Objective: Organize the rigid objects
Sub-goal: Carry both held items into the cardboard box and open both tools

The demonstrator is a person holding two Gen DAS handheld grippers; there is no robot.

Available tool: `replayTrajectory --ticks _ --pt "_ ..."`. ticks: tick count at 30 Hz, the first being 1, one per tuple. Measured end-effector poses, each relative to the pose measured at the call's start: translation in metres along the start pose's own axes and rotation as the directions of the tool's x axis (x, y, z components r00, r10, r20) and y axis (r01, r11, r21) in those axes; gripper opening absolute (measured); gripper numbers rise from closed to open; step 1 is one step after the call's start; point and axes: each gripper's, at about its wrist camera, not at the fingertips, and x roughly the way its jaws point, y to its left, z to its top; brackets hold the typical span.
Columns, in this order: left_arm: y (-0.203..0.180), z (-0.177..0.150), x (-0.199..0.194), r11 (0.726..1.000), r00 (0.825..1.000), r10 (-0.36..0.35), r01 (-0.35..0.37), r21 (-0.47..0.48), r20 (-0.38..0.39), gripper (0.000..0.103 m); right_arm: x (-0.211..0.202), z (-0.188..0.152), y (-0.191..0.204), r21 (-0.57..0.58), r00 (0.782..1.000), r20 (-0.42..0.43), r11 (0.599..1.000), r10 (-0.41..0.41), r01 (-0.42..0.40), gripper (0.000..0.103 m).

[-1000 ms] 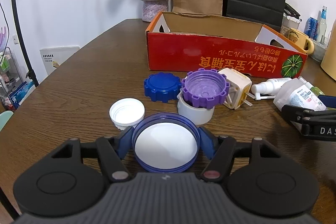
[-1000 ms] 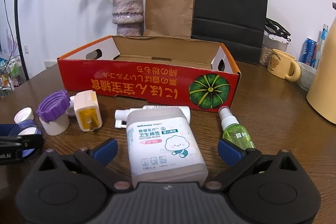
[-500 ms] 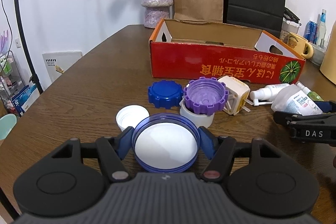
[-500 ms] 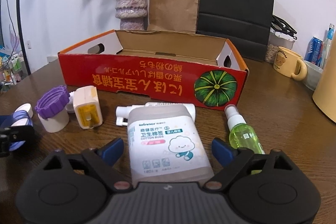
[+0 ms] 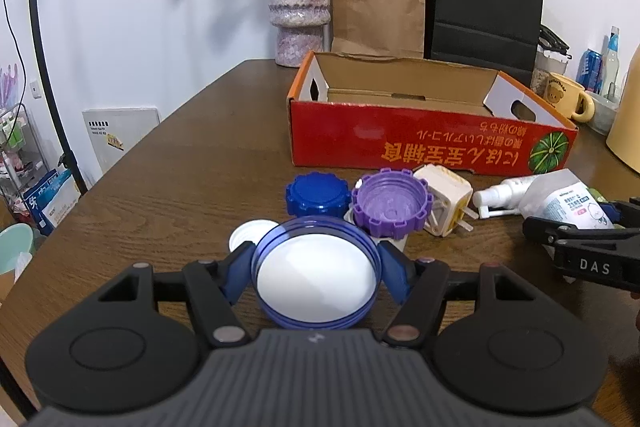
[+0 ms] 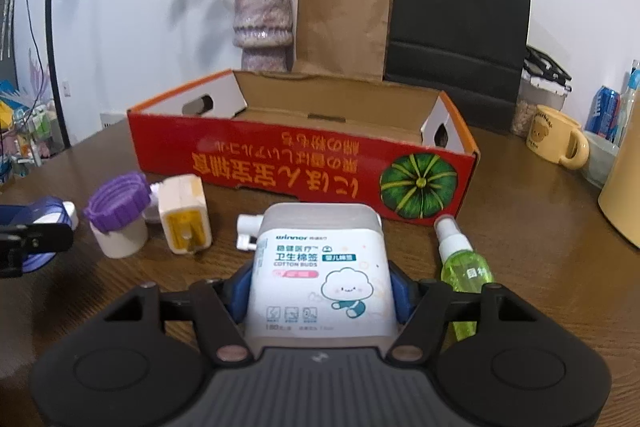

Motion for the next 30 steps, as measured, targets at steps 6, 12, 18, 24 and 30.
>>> replayTrajectory --ticks 6,12,18,24,30 --pt "0.0 0.012 -0.009 1.0 0.999 -0.005 0.005 0.002 0.035 0.068 -0.013 0.008 0.001 0.006 0.999 0.04 1.0 -0.002 0.002 0.064" --pt "-0.003 0.029 -0.016 1.0 0.997 -0.011 0.01 0.005 0.075 0.068 -0.023 0.021 0.003 0.011 0.997 0.078 1.0 0.009 -0.01 0.064" --pt "-0.005 0.046 -0.016 1.0 0.994 -0.01 0.009 0.007 0.108 0.068 -0.029 0.037 0.007 0.017 0.993 0.117 1.0 0.007 -0.009 0.064" --pt "-0.009 0.064 -0.013 1.0 0.991 -0.017 0.017 0.003 0.13 0.068 -0.03 0.054 0.008 0.023 0.989 0.147 1.0 0.002 -0.006 0.064" --pt "-0.014 0.083 -0.005 1.0 0.989 -0.024 0.024 0.002 0.148 0.068 -0.025 0.069 0.007 0.029 0.986 0.165 1.0 -0.001 -0.003 0.064"
